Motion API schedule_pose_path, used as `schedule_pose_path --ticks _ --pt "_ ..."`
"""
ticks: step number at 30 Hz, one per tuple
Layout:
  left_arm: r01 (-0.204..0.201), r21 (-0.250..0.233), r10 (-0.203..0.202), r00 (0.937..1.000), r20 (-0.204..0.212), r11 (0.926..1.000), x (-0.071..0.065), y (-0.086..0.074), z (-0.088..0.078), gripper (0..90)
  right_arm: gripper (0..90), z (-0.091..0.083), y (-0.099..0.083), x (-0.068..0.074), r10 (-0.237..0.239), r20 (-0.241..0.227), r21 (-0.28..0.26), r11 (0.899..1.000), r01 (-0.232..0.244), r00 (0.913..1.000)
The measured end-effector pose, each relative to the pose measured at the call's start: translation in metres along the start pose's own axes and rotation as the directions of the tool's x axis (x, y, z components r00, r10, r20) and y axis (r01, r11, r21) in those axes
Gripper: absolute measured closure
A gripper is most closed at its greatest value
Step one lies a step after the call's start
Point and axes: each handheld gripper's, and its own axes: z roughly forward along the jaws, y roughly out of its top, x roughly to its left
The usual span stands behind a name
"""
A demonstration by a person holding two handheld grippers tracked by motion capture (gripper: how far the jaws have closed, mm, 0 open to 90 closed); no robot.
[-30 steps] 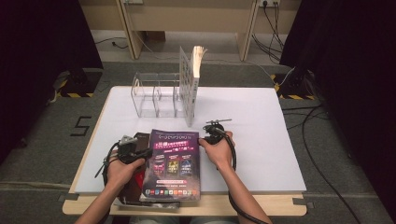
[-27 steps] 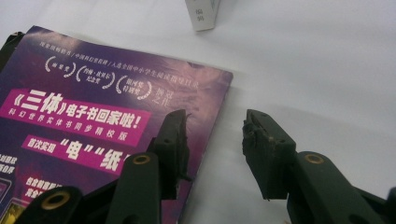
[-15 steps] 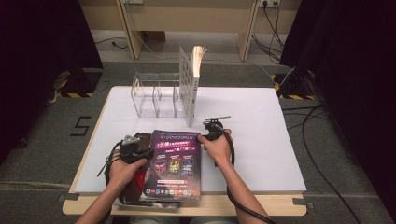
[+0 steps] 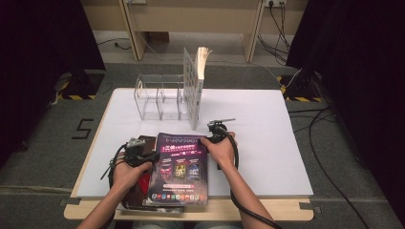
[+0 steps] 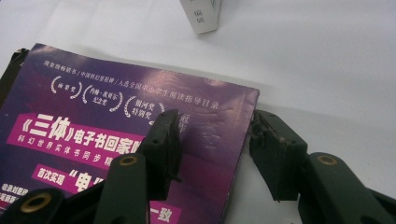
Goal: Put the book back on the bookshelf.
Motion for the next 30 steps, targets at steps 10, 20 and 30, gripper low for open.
schedule_pose_path --ticks 10,20,30 --pt "-0.013 0.018 0.013 0.9996 -0.024 0.9998 -0.0012 -0.0014 0.0037 72.5 49.2 0.0023 -0.0001 -0.0011 0.035 -0.021 0.0 0.999 -0.035 0.9992" --pt "-0.02 0.026 0.021 0.9993 -0.031 0.9994 -0.0026 -0.0001 0.0041 72.7 48.7 0.0026 0.0007 0.0017 0.047 -0.006 0.008 0.999 -0.047 0.9989" --pt "-0.023 0.044 0.024 0.9992 -0.032 0.9988 -0.0019 0.0023 0.0041 73.3 59.4 -0.0012 0.0015 0.0 0.055 0.003 -0.004 0.998 -0.055 0.9985"
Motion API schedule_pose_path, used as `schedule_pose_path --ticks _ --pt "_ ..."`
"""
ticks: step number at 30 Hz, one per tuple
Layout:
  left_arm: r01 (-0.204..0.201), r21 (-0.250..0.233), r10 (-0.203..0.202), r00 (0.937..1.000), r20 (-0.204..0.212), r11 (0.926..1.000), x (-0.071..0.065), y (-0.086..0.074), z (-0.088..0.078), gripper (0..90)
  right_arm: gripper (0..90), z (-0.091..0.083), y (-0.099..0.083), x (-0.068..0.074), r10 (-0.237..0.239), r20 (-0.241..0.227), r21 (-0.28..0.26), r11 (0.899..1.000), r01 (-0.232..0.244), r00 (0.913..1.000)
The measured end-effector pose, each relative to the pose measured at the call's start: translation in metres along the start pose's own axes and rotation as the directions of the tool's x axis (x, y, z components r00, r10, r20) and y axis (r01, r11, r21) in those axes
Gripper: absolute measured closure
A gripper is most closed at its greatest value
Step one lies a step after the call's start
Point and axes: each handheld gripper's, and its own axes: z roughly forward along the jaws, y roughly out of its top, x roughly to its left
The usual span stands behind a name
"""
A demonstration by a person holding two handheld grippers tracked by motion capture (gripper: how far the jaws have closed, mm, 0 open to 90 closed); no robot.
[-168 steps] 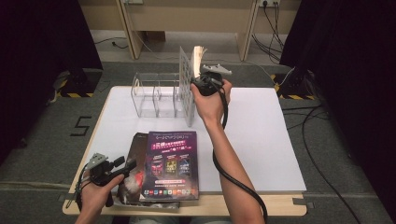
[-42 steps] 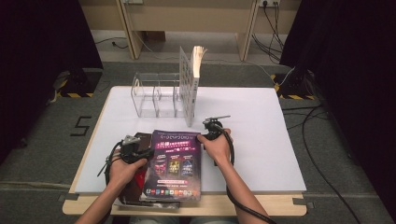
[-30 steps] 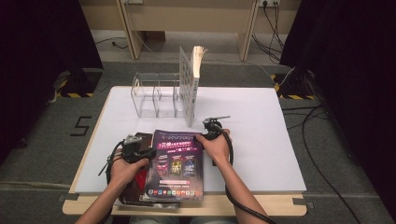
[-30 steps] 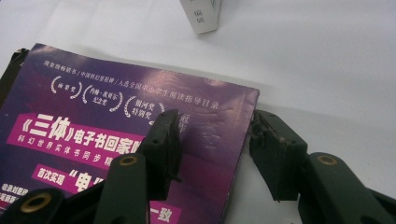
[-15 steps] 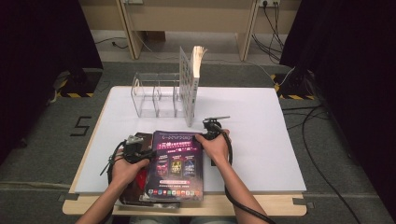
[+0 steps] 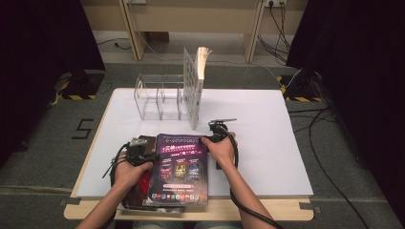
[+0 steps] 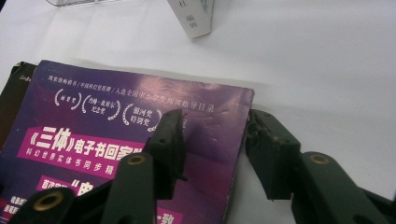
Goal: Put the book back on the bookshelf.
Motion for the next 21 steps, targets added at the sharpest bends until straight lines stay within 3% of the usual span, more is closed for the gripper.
schedule_pose_path --ticks 4,10,13,19,21 --pt "-0.009 0.002 0.009 0.9999 -0.01 1.0 -0.0015 0.0001 0.0001 73.7 63.0 -0.0032 0.0008 0.0024 -0.031 0.023 -0.01 0.999 0.031 0.9993" --pt "0.0 0.003 0.0 1.0 -0.008 1.0 -0.0009 0.0003 0.0002 73.7 65.8 -0.0058 0.0003 0.0008 -0.005 0.007 -0.016 1.0 0.005 1.0" --pt "0.007 0.003 -0.007 0.9999 -0.009 1.0 -0.001 0.0003 0.0004 73.6 65.4 -0.0057 -0.001 -0.0012 0.003 -0.006 0.005 1.0 -0.003 1.0" --pt "0.015 0.008 -0.015 0.9999 -0.005 0.9999 -0.0004 0.0008 0.0007 73.6 55.9 -0.0025 -0.0042 -0.006 0.041 -0.052 0.038 0.999 -0.039 0.9978" --pt "0.018 0.01 -0.018 0.9998 -0.003 0.9998 -0.0002 0.001 0.0008 73.5 53.0 -0.001 -0.0035 -0.005 0.033 -0.055 0.04 0.999 -0.031 0.998"
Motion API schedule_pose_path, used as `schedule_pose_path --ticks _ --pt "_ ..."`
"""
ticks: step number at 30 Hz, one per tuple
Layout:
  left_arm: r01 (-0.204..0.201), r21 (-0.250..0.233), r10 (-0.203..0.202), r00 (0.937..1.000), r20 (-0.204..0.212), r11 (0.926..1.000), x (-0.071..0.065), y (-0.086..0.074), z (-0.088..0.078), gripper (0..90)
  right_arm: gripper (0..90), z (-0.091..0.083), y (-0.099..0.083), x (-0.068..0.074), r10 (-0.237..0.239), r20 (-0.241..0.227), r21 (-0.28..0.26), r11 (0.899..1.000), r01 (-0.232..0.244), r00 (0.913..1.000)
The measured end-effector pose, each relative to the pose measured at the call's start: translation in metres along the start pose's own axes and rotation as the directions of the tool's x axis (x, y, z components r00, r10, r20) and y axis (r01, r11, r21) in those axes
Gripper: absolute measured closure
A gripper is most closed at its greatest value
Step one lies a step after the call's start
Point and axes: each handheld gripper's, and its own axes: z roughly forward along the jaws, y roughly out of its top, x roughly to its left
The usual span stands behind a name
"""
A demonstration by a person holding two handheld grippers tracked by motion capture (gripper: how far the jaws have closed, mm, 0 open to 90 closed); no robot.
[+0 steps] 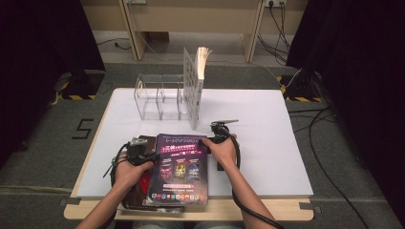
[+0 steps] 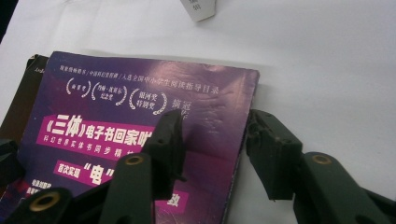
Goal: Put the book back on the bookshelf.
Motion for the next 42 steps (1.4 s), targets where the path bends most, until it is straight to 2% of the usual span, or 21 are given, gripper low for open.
schedule_pose_path --ticks 3,5,6,11,16,19,26,28,29,33,37,39,40,42 --pt "0.0 0.001 0.0 1.0 -0.002 1.0 0.0 0.0 0.0 73.5 51.2 0.001 0.002 0.0 -0.006 -0.008 0.007 1.0 0.007 0.9999" --pt "0.001 0.0 -0.001 1.0 -0.002 1.0 -0.001 0.0 0.0 73.5 50.9 0.001 0.003 -0.002 0.012 -0.018 0.01 1.0 -0.012 0.9998" --pt "0.003 -0.002 -0.003 1.0 -0.003 1.0 -0.001 0.0 0.0 73.5 51.7 0.001 0.003 -0.003 0.018 -0.03 0.012 1.0 -0.018 0.9994" --pt "0.008 0.003 -0.008 1.0 -0.001 1.0 0.0 0.001 0.0 73.5 59.2 0.0 0.002 -0.006 0.055 -0.034 0.002 0.998 -0.055 0.9979" --pt "0.007 0.013 -0.007 1.0 -0.005 0.9999 -0.001 0.002 0.0 73.5 60.6 -0.006 0.003 -0.004 0.038 -0.036 -0.005 0.999 -0.038 0.9986" --pt "0.006 0.013 -0.006 1.0 -0.006 0.9999 -0.001 0.002 0.0 73.5 61.2 -0.009 0.004 -0.003 0.046 -0.047 -0.009 0.999 -0.047 0.9978" --pt "0.009 0.011 -0.009 0.9999 -0.009 0.9999 -0.001 0.002 0.001 73.1 61.2 -0.011 -0.001 -0.005 0.054 -0.059 0.025 0.998 -0.053 0.9968" --pt "0.011 0.011 -0.011 0.9999 -0.008 0.9999 -0.001 0.002 0.0 72.8 61.3 -0.011 -0.001 -0.005 0.067 -0.087 0.054 0.997 -0.063 0.9939" --pt "0.013 0.011 -0.013 0.9999 -0.007 0.9999 -0.001 0.002 0.0 72.8 61.7 -0.011 -0.001 -0.005 0.078 -0.097 0.052 0.996 -0.073 0.9923" --pt "0.012 0.01 -0.012 0.9999 -0.005 0.9999 -0.001 0.002 0.0 72.6 59.2 -0.009 -0.001 -0.003 0.034 -0.075 0.068 0.997 -0.029 0.9966" --pt "0.009 0.01 -0.009 0.9999 -0.007 0.9999 -0.001 0.002 0.0 72.2 60.6 -0.007 -0.002 -0.004 0.035 -0.069 0.069 0.997 -0.031 0.997" --pt "0.008 0.01 -0.007 0.9999 -0.011 0.9999 -0.002 0.002 0.0 71.4 65.5 -0.009 -0.002 -0.002 0.045 -0.069 0.051 0.998 -0.042 0.9966" --pt "0.004 0.01 -0.004 0.9999 -0.015 0.9999 -0.002 0.002 0.0 71.3 67.9 -0.01 -0.002 -0.003 0.015 -0.069 0.026 1.0 -0.013 0.9975" --pt "0.0 0.011 0.0 0.9997 -0.022 0.9999 -0.002 0.001 0.0 71.2 72.0 -0.014 -0.001 -0.001 -0.005 -0.07 0.004 1.0 0.005 0.9975"
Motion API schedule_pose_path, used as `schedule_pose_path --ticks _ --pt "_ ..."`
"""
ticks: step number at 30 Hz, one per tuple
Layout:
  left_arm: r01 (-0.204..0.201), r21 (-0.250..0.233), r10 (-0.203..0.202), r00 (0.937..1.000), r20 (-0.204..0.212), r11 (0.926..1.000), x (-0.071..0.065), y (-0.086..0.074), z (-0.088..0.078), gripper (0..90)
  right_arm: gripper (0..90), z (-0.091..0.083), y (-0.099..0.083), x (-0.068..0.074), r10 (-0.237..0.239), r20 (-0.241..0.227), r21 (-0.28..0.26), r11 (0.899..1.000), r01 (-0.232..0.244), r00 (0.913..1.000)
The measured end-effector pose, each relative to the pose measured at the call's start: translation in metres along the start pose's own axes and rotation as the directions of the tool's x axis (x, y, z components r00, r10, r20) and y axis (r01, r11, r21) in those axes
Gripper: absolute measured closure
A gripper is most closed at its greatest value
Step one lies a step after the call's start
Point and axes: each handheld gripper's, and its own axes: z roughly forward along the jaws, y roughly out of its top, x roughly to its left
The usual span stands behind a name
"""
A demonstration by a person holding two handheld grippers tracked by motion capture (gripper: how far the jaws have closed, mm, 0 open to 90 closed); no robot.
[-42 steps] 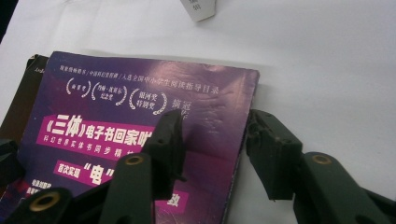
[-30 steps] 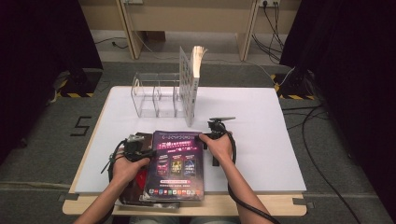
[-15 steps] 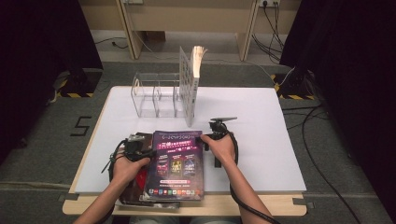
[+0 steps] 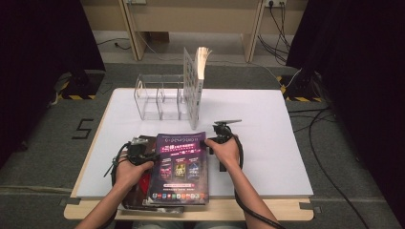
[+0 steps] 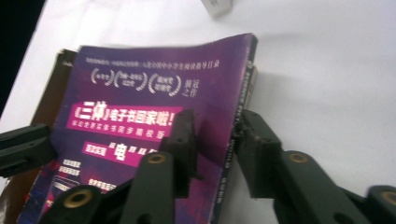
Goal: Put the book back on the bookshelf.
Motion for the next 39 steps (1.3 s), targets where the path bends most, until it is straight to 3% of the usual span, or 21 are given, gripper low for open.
schedule_pose_path --ticks 4,5,8,12,15,18,20,25,33,39 --pt "0.006 -0.001 -0.006 1.0 0.001 1.0 0.0 0.0 0.0 71.2 77.2 -0.007 0.004 0.003 -0.001 -0.058 -0.006 1.0 0.0 0.9983" --pt "0.006 -0.001 -0.006 1.0 -0.001 1.0 0.0 0.0 0.0 71.2 77.4 -0.006 0.005 0.004 0.0 -0.1 0.011 1.0 0.001 0.995" --pt "0.008 -0.003 -0.008 1.0 0.001 1.0 0.001 -0.001 0.0 71.1 77.1 -0.004 0.005 0.01 -0.035 -0.074 0.011 0.999 0.036 0.9967" --pt "0.007 -0.002 -0.007 1.0 0.007 1.0 0.001 -0.001 0.0 69.9 79.9 -0.004 0.006 0.011 -0.017 -0.083 0.022 1.0 0.019 0.9964" --pt "0.015 -0.011 -0.015 0.9995 0.028 0.9998 0.002 -0.002 0.0 66.4 81.7 -0.007 0.006 0.012 -0.029 -0.103 -0.014 1.0 0.028 0.9942" --pt "0.064 -0.032 -0.061 0.9948 0.082 0.9974 0.007 -0.004 -0.002 58.8 82.6 -0.011 0.004 0.016 -0.034 -0.125 -0.054 0.998 0.027 0.9916" --pt "0.073 -0.054 -0.067 0.9932 0.096 0.9959 0.007 -0.007 -0.004 55.1 82.9 -0.015 0.003 0.02 -0.046 -0.131 -0.074 0.997 0.037 0.9903" --pt "0.071 -0.114 -0.06 0.9934 0.097 0.9909 0.009 -0.014 -0.019 50.5 83.5 -0.022 0.002 0.028 -0.09 -0.148 -0.134 0.988 0.07 0.9849" --pt "0.095 -0.225 -0.086 0.995 0.052 0.9697 0.021 -0.029 -0.044 47.6 84.1 -0.036 -0.003 0.05 -0.183 -0.139 -0.248 0.958 0.144 0.9732" --pt "0.108 -0.256 -0.102 0.9941 0.035 0.9606 0.027 -0.037 -0.051 46.6 84.2 -0.05 -0.005 0.071 -0.261 -0.109 -0.342 0.916 0.211 0.9592"
